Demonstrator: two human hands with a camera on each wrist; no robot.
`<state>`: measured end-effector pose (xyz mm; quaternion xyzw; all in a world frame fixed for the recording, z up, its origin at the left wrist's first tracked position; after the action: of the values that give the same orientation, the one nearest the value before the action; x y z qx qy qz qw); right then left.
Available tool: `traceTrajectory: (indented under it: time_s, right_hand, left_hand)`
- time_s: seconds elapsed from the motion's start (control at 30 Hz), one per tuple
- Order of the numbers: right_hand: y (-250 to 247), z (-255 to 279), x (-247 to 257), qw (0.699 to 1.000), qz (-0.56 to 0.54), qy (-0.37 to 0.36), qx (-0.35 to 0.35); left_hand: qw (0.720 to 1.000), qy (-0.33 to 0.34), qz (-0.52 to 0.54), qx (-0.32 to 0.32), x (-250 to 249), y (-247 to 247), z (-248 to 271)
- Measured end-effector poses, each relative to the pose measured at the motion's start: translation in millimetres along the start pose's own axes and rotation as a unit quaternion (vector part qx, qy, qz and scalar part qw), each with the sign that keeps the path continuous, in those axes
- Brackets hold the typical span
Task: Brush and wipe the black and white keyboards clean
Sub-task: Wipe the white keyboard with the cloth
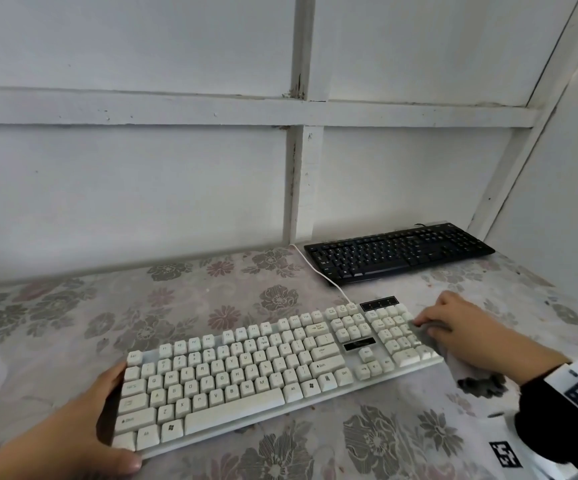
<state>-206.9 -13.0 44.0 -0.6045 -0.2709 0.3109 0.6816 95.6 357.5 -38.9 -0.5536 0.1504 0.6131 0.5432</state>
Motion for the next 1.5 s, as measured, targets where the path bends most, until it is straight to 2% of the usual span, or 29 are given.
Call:
traceTrajectory:
  time_s: [0.1,0.17,0.4,0.53,0.63,0.7,0.83,1.0,1.1,1.17,1.27,1.37,1.5]
  right_hand:
    - [8,2,21,0.998,-0.04,-0.042,0.022]
    - [17,3,23,0.998,-0.029,-0.048,0.025]
    - [21,-3,-17,0.999,0.042,-0.008,0.008]
    - [24,-4,-48,0.996,0.074,0.04,0.028]
    - [16,-3,-42,0.996,0.076,0.034,-0.01]
    - [5,-1,-13,0.999,0.051,-0.011,-0.006]
    - [-18,16,85,0.987,-0.05,-0.151,0.031]
    - [-12,27,203,0.928,-0.118,-0.352,0.038]
    - [-3,30,262,0.892,-0.12,-0.435,0.032]
    - [4,29,293,0.88,-0.115,-0.46,0.028]
    - [17,29,319,0.874,-0.101,-0.474,0.034]
    - [24,32,324,0.869,-0.084,-0.486,0.031]
    - [27,32,321,0.873,-0.048,-0.485,-0.008]
  left_hand:
    - [1.0,-0.004,-0.009,0.001,-2,0,-1]
    - [1.0,-0.006,-0.013,0.001,-3,-1,-1]
    - [1.0,-0.01,-0.007,0.006,-5,2,1]
    - [1.0,-0.015,-0.021,0.0,-8,3,2]
    - [0.999,-0.02,-0.036,0.002,-11,3,3]
    - [0.999,-0.017,-0.041,0.005,-13,3,3]
    - [0.999,-0.02,-0.046,0.007,-19,5,7]
    - [0.998,-0.027,-0.062,0.001,-19,5,8]
    - [0.998,-0.027,-0.054,0.004,-15,3,6]
    - [0.999,-0.013,-0.037,0.017,-13,2,5]
    - [0.997,-0.017,-0.077,0.014,-17,0,7]
    - [0.995,-0.039,-0.091,0.023,-19,-1,8]
    - [0.995,-0.045,-0.083,0.028,-19,-2,9]
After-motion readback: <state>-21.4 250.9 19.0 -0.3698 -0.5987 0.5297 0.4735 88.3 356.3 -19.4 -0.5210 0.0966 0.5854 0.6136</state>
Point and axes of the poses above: each hand's wrist, its own z-axis away from the middle knuckle, its own y-axis out of the palm, x = y × z, the point moved 3 cm from there along -z, towards the middle knuckle, and after that the axes turned 9 degrees about z, right-handed, at the moved point
